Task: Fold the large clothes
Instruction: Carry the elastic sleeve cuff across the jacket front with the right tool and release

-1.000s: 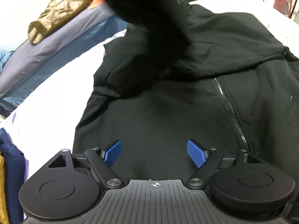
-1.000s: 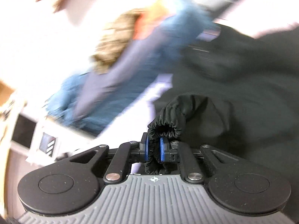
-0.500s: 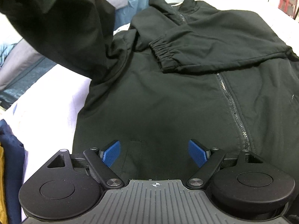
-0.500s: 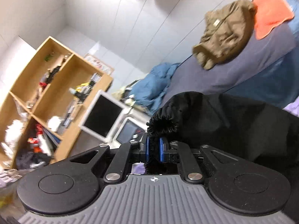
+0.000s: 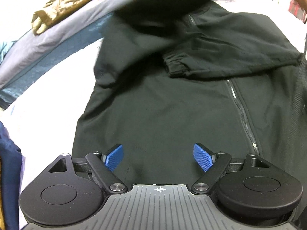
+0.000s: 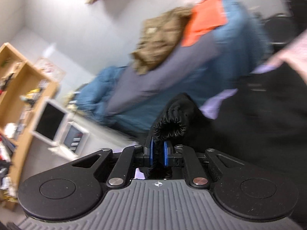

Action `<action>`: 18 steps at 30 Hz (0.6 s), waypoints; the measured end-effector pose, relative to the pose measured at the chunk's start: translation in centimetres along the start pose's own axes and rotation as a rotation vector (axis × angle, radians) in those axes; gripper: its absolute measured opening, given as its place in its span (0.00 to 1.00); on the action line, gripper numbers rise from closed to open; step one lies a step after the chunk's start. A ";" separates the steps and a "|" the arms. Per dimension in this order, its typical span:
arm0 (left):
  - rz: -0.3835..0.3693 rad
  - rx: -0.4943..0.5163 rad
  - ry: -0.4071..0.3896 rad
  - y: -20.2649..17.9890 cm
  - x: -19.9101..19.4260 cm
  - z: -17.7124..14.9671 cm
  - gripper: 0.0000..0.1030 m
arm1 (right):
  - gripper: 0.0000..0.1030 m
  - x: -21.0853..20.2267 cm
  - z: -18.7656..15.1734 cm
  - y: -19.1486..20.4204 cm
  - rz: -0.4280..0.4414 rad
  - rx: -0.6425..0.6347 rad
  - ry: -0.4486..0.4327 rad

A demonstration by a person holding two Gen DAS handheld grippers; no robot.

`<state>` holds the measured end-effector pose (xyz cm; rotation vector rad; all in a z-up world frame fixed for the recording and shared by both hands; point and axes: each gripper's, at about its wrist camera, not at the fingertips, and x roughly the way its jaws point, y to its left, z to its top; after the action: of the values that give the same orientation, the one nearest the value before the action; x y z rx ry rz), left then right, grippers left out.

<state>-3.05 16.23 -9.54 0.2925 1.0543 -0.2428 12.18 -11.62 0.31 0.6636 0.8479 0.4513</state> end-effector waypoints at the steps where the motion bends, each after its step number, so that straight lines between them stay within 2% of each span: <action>1: 0.005 -0.007 -0.006 0.2 -0.1 0.1 1.00 | 0.13 -1.0 -0.3 -2.3 -0.054 0.012 0.002; 5: 0.019 -0.051 -0.045 1.5 -0.4 0.9 1.00 | 0.13 -4.7 -2.1 -11.5 -0.213 0.104 0.013; 9: 0.029 -0.149 -0.064 4.0 -0.4 2.1 1.00 | 0.13 -7.0 -4.2 -17.3 -0.310 0.176 0.024; 12: 0.049 -0.238 -0.078 6.1 0.1 3.5 1.00 | 0.13 -7.4 -5.2 -19.1 -0.281 0.227 0.010; 16: 0.037 -0.367 -0.134 8.6 0.5 6.2 1.00 | 0.14 -7.2 -5.3 -19.0 -0.293 0.204 0.017; 18: 0.022 -0.408 -0.155 9.7 1.4 7.8 1.00 | 0.14 -7.4 -5.2 -18.4 -0.251 0.202 0.013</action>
<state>7.24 22.48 -5.97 -0.0820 0.9220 -0.0264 5.61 -27.40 -10.99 0.7293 0.9832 0.1448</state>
